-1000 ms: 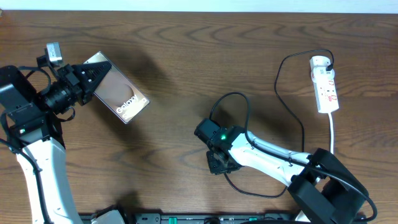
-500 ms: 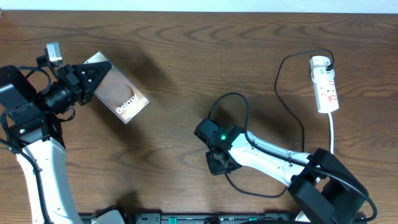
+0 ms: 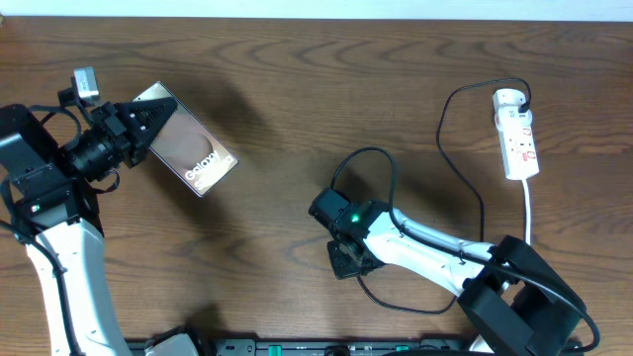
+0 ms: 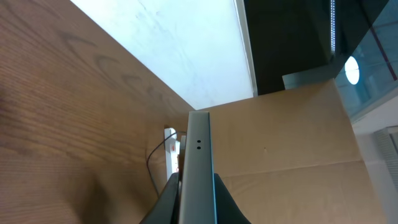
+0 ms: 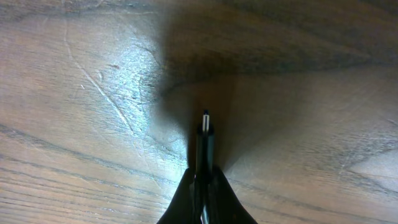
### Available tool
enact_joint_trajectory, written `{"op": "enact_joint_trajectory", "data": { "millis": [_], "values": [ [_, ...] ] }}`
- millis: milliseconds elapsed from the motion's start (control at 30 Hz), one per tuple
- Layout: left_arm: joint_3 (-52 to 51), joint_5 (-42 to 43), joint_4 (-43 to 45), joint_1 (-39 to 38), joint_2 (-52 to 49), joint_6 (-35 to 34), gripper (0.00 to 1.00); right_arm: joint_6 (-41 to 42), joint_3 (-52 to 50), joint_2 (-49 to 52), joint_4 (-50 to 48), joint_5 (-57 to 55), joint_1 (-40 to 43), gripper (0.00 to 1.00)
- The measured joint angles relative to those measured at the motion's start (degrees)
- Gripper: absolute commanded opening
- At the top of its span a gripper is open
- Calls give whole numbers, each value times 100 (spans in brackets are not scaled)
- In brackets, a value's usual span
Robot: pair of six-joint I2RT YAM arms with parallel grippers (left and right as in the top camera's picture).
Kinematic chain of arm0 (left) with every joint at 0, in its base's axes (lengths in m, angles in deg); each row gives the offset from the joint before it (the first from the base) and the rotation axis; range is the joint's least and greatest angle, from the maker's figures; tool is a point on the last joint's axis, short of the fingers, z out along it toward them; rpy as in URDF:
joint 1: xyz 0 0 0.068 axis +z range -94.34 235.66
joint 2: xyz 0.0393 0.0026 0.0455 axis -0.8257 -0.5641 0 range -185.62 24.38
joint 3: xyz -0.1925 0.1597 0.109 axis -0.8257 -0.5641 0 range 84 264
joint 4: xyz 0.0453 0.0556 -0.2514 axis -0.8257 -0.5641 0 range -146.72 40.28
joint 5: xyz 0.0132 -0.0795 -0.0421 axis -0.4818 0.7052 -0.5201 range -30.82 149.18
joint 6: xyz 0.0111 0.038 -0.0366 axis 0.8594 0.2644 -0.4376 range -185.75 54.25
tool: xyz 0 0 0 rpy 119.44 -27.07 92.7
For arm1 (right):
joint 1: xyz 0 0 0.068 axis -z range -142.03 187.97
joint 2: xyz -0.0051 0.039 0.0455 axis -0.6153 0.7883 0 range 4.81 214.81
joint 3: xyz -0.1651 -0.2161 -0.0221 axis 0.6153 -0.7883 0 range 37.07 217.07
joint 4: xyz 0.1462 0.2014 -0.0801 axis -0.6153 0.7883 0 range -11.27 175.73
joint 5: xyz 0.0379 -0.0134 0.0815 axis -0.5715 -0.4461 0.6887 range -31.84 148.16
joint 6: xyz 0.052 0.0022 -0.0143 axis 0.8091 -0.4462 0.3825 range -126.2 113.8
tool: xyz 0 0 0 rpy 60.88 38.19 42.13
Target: Plug charger to phone and switch on socket
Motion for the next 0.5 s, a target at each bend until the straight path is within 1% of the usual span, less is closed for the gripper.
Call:
{"op": "enact_joint_trajectory", "data": {
  "millis": [167, 267, 367, 500],
  "values": [
    [0, 0, 0, 0, 0, 0, 7, -37, 4, 0, 103, 2, 22, 1],
    [0, -2, 2, 0, 0, 0, 8, -278, 160, 17, 330, 26, 181, 1],
    [0, 2, 0, 0, 0, 0, 7, -595, 592, 52, 645, 26, 442, 1],
    [0, 0, 0, 0, 0, 17, 7, -1080, 1561, 76, 1257, 96, 870, 1]
  ]
}}
